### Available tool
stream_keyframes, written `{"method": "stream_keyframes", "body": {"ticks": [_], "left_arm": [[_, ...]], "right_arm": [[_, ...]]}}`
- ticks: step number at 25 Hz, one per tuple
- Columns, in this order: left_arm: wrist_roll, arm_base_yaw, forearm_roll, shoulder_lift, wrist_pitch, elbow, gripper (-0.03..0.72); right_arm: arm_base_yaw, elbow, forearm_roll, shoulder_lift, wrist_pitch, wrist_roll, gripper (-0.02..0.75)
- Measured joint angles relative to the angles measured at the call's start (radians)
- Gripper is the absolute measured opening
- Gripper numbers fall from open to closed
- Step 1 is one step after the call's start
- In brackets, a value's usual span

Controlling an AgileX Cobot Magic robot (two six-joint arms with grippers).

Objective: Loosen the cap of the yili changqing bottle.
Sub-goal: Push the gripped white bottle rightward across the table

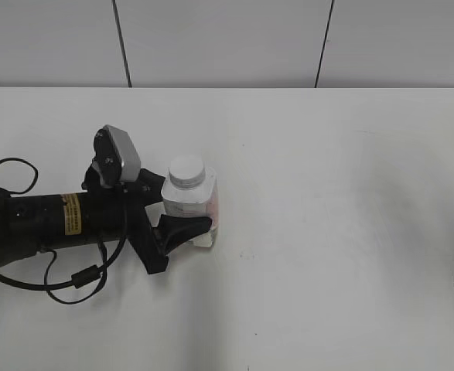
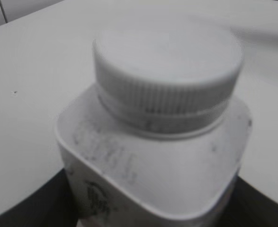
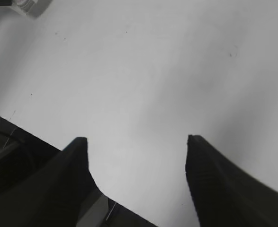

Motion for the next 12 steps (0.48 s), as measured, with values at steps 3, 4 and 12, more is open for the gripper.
{"method": "stream_keyframes", "body": {"ticks": [3, 4, 12], "left_arm": [[-0.013, 0.000, 0.003, 0.000, 0.044, 0.000, 0.459], [-0.018, 0.000, 0.010, 0.000, 0.061, 0.000, 0.459], [-0.023, 0.000, 0.066, 0.000, 0.083, 0.000, 0.459]], "right_arm": [[0.008, -0.084, 0.006, 0.100, 0.038, -0.058, 0.483], [0.017, -0.110, 0.006, 0.130, 0.045, -0.066, 0.479], [0.280, -0.258, -0.078, 0.323, 0.062, -0.079, 0.471]]}}
